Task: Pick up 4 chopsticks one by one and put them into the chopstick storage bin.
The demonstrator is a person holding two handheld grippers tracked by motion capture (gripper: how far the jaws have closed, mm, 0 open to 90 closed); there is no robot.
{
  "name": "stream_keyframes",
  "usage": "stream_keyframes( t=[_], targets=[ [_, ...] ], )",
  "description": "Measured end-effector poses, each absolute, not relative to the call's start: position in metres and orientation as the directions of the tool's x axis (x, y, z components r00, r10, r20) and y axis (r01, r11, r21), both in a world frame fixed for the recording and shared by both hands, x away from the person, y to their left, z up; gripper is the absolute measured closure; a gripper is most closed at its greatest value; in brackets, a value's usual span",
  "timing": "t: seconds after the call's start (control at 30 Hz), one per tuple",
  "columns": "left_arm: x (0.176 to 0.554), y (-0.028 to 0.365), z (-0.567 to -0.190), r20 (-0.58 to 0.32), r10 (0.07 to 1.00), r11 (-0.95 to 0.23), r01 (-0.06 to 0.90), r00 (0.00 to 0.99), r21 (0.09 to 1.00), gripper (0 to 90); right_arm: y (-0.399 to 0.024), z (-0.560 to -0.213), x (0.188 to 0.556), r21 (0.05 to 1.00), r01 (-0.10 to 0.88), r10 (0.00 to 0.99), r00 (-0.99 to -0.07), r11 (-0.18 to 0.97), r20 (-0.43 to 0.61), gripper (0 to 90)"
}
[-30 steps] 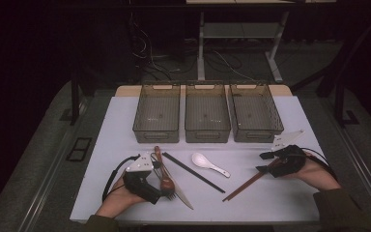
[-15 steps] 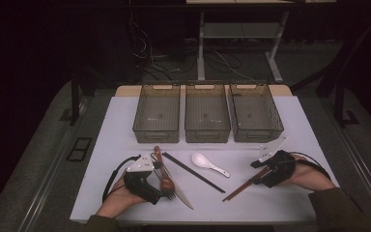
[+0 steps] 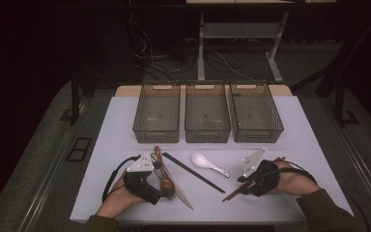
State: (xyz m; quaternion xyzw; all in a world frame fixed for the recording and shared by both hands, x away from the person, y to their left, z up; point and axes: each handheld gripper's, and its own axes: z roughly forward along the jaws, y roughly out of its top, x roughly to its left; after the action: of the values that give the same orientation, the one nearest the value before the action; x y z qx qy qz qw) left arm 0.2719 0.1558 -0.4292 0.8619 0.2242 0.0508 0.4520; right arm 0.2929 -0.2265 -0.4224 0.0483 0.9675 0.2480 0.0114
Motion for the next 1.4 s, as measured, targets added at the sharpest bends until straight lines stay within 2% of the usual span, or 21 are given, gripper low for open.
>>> stream_keyframes(
  t=[0.3,1.4],
  targets=[
    [0.2719,0.1559,-0.4292,-0.116,0.432,-0.491,0.341,0.894,0.801,0.0,-0.2257,-0.4276,0.2928,0.45,0.066,0.082,-0.997,0.891,-0.016,65.1],
    [0.2714,0.1559,-0.4288,-0.12,0.435,-0.487,0.345,0.892,0.802,0.1,-0.2327,-0.4267,0.2855,0.422,0.065,0.071,-0.997,0.904,0.0,74.1]
  ],
)
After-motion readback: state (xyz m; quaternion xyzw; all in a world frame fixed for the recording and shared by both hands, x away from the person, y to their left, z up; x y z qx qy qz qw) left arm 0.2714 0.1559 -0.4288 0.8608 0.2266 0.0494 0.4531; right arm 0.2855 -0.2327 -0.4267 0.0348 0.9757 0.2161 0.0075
